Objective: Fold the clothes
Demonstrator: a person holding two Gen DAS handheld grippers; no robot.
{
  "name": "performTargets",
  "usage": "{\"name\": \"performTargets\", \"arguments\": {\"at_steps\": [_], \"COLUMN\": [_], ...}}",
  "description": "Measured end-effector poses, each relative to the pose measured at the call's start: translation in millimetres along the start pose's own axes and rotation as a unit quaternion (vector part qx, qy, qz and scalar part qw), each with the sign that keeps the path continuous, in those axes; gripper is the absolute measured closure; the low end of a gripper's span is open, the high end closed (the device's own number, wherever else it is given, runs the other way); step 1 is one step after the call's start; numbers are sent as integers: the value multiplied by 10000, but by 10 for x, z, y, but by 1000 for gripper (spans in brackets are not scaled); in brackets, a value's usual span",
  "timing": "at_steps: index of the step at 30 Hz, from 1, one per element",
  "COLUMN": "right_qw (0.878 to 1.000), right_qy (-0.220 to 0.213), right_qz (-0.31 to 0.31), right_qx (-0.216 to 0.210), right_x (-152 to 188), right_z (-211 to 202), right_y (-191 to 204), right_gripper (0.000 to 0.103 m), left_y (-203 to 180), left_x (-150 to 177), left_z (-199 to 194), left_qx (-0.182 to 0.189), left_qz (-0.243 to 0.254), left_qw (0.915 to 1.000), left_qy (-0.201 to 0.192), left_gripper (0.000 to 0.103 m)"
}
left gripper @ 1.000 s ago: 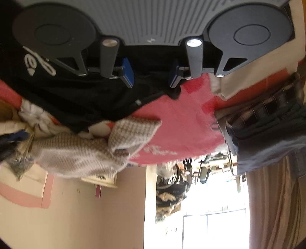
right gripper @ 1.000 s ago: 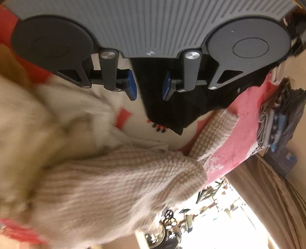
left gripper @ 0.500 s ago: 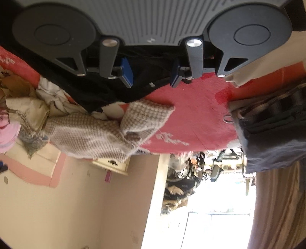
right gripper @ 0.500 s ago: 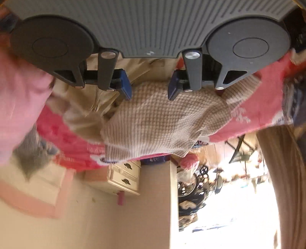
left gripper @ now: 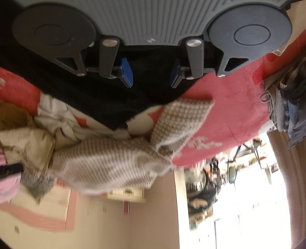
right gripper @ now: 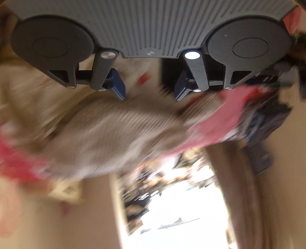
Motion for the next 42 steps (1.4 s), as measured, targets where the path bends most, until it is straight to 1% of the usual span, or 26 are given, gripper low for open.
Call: {"name": "performTargets", "arguments": {"at_steps": [2, 5, 6, 9, 11, 14, 17, 18, 19, 20, 22, 23, 26, 30, 32, 34, 35, 38, 40, 42], "right_qw": [9981, 9963, 9956, 9930, 9909, 9872, 9838, 9854, 9867, 9877, 9887, 9890, 9920, 9879, 9818, 9742, 9693, 9542, 9377, 9160], "right_qy": [431, 589, 642, 800, 905, 1061, 1197, 1172, 1146, 1119, 1065, 1019, 659, 133, -21, -70, -85, -73, -16, 121], "right_qz": [202, 349, 398, 545, 642, 788, 876, 696, 516, 336, -24, -159, -65, 50, -184, -551, -814, -1644, -2380, -3072], "right_qx": [-389, -516, -558, -684, -767, -893, -1010, -1020, -1030, -1040, -1059, -1063, -1070, -1548, -1889, -2186, -2318, -2500, -2531, -2575], "right_x": [139, 213, 237, 309, 357, 429, 497, 509, 522, 534, 558, 561, 462, 285, 266, 325, 393, 659, 935, 1195], "right_z": [336, 683, 799, 1144, 1375, 1719, 2033, 2035, 2037, 2039, 2043, 2035, 1895, 1529, 1365, 1245, 1208, 1150, 1140, 1154], "right_y": [-63, -100, -112, -148, -172, -207, -230, -194, -158, -122, -49, -22, -34, 69, 265, 524, 688, 1111, 1380, 1592], "right_gripper": [48, 53, 56, 60, 64, 64, 66, 69, 82, 87, 103, 103, 103, 103, 103, 103, 103, 103, 103, 101], "left_y": [-63, -168, -226, -404, -516, -667, -789, -821, -852, -872, -869, -844, -720, -570, -491, -366, -293, -56, 80, 157], "left_x": [-60, -153, -189, -282, -319, -355, -342, -326, -309, -282, -194, -140, 3, 98, 130, 179, 213, 337, 412, 459], "left_z": [64, 165, 220, 391, 531, 768, 988, 1030, 1072, 1106, 1146, 1155, 1122, 1025, 929, 740, 629, 288, 100, 3], "left_qx": [-18, -43, -55, 17, 73, 113, 169, 99, 29, -56, -279, -391, -529, -554, -560, -708, -805, -1065, -1186, -1191], "left_qz": [-23, -55, -72, -373, -599, -899, -1206, -1202, -1198, -1198, -1238, -1328, -1810, -2267, -2479, -2679, -2789, -3149, -3326, -3340], "left_qw": [9994, 9965, 9961, 9962, 9961, 9951, 9923, 9925, 9926, 9926, 9917, 9900, 9815, 9720, 9669, 9608, 9569, 9431, 9355, 9349], "left_qy": [348, 827, 875, 783, 637, 393, 240, 211, 182, 171, 212, 264, 338, 279, 210, 74, 12, -98, -145, -145], "left_gripper": [58, 58, 58, 58, 58, 58, 59, 60, 60, 60, 60, 60, 59, 59, 60, 61, 61, 61, 60, 59]}}
Point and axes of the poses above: each gripper's, at about its wrist camera, not at the fingertips, and z roughly the way its jaws point, y to its left, x to its underside, the point moved 6 cm from there along z, roughly the way its jaws point
